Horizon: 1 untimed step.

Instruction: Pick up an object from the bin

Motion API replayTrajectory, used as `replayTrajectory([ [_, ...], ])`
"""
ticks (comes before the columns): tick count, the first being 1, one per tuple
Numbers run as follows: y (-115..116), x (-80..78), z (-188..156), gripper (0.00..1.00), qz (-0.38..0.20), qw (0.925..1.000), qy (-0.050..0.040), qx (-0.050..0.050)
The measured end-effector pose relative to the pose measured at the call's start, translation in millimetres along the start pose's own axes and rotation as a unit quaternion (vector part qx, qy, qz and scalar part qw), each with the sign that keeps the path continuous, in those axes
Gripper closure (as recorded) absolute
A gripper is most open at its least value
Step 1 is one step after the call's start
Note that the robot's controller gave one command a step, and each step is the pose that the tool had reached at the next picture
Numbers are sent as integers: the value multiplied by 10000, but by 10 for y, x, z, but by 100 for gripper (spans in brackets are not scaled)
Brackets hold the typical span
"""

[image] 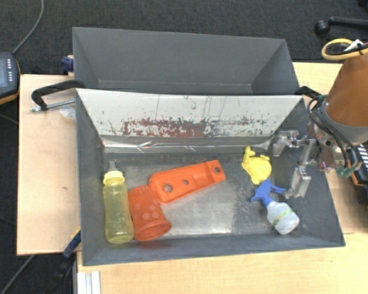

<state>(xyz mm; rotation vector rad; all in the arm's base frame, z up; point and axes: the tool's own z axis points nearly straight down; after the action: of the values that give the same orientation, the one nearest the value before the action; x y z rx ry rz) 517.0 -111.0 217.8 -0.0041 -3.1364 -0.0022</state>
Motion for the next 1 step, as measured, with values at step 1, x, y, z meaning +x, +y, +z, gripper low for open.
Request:
replayTrajectory([
  [1,6,-14,-47,0,-10,10000,-44,7],
])
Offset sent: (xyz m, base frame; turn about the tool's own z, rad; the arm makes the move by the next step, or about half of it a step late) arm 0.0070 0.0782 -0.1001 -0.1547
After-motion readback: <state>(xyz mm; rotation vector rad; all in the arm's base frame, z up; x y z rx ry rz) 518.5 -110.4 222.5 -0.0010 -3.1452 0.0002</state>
